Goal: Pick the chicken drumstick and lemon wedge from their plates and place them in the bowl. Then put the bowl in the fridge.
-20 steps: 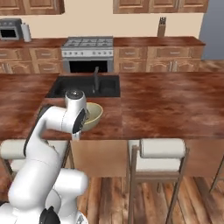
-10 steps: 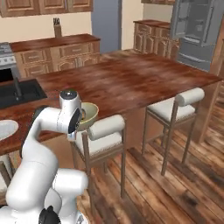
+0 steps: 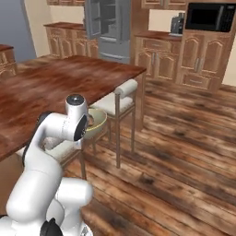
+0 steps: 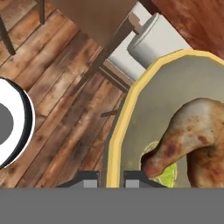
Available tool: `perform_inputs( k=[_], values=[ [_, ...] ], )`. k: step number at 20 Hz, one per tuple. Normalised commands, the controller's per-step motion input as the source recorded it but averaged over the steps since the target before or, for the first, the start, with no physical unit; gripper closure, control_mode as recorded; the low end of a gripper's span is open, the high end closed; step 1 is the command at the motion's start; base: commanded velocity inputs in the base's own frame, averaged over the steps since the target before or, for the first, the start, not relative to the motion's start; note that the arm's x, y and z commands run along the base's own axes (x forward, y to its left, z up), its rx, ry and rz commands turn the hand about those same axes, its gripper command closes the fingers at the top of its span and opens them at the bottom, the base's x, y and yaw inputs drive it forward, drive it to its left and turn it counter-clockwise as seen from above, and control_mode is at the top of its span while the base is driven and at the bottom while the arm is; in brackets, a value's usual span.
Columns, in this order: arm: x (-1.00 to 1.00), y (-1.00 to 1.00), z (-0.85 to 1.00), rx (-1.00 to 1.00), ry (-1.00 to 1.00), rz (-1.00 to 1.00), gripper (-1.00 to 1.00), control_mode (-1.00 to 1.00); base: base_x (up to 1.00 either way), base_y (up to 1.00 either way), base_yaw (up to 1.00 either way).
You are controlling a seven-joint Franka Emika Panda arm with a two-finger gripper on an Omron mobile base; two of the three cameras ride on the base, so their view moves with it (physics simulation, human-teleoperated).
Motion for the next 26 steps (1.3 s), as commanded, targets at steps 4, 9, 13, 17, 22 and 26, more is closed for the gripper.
perform_inputs(
  k=[4, 9, 13, 17, 22, 26],
  values=[
    [0.00, 0.00, 0.00, 0.00, 0.00, 0.00, 1.00, 1.00, 0.46, -0.12, -0.42],
    [0.00, 0.00, 0.00, 0.00, 0.00, 0.00, 1.00, 1.00, 0.67, -0.03, -0.20],
    [0.00, 0.00, 0.00, 0.00, 0.00, 0.00, 1.00, 1.00, 0.71, -0.03, -0.06],
    [0.00, 0.00, 0.00, 0.00, 0.00, 0.00, 1.00, 1.00, 0.77, -0.01, -0.06],
    [0.00, 0.00, 0.00, 0.00, 0.00, 0.00, 1.00, 1.00, 0.79, -0.09, -0.08],
    [0.00, 0.00, 0.00, 0.00, 0.00, 0.00, 1.00, 1.00, 0.81, -0.15, -0.09]
  ],
)
